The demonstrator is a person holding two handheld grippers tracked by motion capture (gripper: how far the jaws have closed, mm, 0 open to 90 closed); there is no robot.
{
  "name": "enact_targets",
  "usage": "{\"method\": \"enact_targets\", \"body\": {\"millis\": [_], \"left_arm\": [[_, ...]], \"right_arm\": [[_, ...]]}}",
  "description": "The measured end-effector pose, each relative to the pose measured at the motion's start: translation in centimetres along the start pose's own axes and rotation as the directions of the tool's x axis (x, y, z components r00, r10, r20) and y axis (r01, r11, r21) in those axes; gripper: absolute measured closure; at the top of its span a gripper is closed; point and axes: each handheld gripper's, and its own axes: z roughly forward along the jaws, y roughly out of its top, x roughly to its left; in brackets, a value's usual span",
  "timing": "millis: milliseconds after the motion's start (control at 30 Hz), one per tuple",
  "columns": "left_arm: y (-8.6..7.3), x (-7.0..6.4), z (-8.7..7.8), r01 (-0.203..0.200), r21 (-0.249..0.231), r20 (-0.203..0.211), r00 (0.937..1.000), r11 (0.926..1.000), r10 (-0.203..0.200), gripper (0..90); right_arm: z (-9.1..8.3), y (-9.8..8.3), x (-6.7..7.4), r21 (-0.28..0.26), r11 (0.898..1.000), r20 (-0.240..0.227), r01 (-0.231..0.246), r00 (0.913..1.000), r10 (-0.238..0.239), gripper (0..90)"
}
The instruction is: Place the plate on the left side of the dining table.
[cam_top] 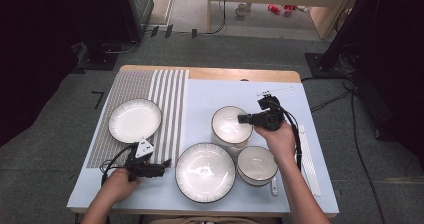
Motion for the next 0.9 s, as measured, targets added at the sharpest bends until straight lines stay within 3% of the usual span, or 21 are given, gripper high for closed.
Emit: {"method": "enact_targets", "body": {"millis": [900], "left_arm": [[0.0, 0.0, 0.0, 0.0, 0.0, 0.0, 1.0, 1.0, 0.0, 14.7]], "right_arm": [[1.8, 1.3, 1.6, 0.029, 0.999, -0.024, 0.02, 0.9995, -0.019, 83.0]]}}
